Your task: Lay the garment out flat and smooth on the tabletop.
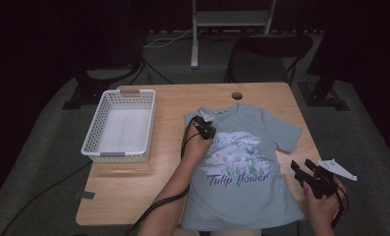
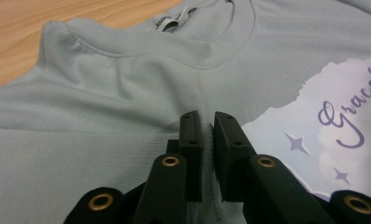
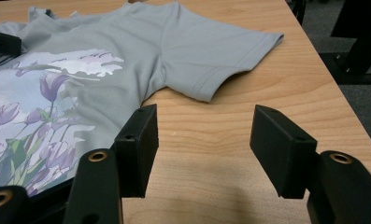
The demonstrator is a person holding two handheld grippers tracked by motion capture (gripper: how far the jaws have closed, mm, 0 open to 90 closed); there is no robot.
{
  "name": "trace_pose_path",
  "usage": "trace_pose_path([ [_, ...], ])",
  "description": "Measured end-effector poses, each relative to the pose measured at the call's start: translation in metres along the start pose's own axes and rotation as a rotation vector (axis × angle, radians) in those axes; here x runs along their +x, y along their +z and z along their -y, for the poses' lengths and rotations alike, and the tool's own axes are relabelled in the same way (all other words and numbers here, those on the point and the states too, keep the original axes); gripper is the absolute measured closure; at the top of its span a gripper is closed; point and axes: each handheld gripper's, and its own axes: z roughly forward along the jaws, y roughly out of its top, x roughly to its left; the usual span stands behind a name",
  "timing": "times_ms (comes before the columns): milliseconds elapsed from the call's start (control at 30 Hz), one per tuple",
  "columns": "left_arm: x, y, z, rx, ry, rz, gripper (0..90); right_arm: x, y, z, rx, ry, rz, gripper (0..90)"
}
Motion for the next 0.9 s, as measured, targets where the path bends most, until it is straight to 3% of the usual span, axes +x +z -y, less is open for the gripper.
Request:
trace_pose_path([
  [233, 0.005, -0.012, -0.001, -0.017, -0.032, 0.014, 83.9, 0.000, 0.000, 0.000, -0.001, 0.002, 0.001, 41.6],
  [400, 0.006, -0.027, -0.006, -0.030, -0.008, -0.010, 77.8, 0.000, 0.000, 0.000, 0.003, 0.003, 0.002, 41.8],
  [467, 0.008, -0.031, -0.006, -0.039, -0.013, -0.017, 78.8, 0.000, 0.000, 0.000, 0.004, 0.004, 0.003, 41.9],
  [533, 0.012, -0.036, -0.004, -0.019, -0.031, -0.004, 89.8, 0.000, 0.000, 0.000, 0.005, 0.003, 0.005, 42.0],
  [600, 0.014, -0.039, -0.001, 0.000, -0.041, -0.004, 90.0, 0.000, 0.001, 0.000, 0.005, 0.004, 0.006, 42.3],
  [633, 0.014, -0.038, 0.000, -0.013, -0.053, 0.013, 90.0, 0.000, 0.001, 0.000, 0.006, 0.003, 0.007, 42.3],
  [667, 0.014, -0.037, 0.000, -0.030, -0.070, 0.018, 86.3, 0.000, 0.001, 0.000, 0.008, 0.002, 0.007, 42.3],
  [767, 0.006, -0.030, -0.001, -0.034, -0.065, 0.000, 63.7, 0.001, 0.001, 0.000, 0.011, -0.002, 0.009, 42.3],
  [800, 0.006, -0.030, -0.001, -0.034, -0.065, 0.000, 60.8, 0.001, 0.001, 0.000, 0.011, -0.002, 0.009, 42.3],
  [867, -0.002, -0.022, -0.003, -0.010, -0.047, 0.004, 55.5, 0.000, 0.001, 0.000, 0.010, 0.000, 0.007, 42.3],
  [900, -0.006, -0.017, -0.003, 0.018, -0.005, -0.022, 54.7, 0.000, 0.001, 0.000, 0.010, 0.001, 0.006, 42.3],
])
